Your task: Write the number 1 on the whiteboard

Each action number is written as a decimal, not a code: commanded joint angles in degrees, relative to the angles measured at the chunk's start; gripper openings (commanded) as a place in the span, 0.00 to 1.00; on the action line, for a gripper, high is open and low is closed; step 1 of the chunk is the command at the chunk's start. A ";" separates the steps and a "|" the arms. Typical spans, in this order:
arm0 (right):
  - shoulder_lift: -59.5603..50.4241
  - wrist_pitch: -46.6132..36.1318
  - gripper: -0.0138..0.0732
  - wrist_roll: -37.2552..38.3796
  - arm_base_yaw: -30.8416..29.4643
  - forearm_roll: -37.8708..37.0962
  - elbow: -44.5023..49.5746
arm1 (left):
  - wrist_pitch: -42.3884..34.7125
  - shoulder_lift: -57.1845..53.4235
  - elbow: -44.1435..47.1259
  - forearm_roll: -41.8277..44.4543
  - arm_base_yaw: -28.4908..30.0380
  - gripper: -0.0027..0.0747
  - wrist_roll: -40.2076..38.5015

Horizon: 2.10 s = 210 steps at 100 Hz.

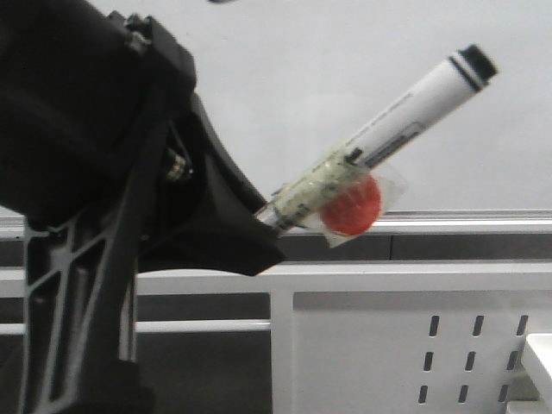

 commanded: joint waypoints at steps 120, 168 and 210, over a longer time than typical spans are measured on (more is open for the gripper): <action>13.02 -14.66 0.36 -3.39 6.85 -3.39 -2.68 | 0.77 -1.78 -3.69 3.12 -1.89 0.01 0.90; 13.02 -14.20 0.08 -3.39 6.85 -3.75 -2.68 | -4.70 -2.18 -3.78 4.51 -1.89 0.15 0.90; 12.80 -15.37 0.08 -2.85 2.41 -2.78 -2.68 | -6.44 -10.96 -3.78 2.93 -1.89 0.74 -8.52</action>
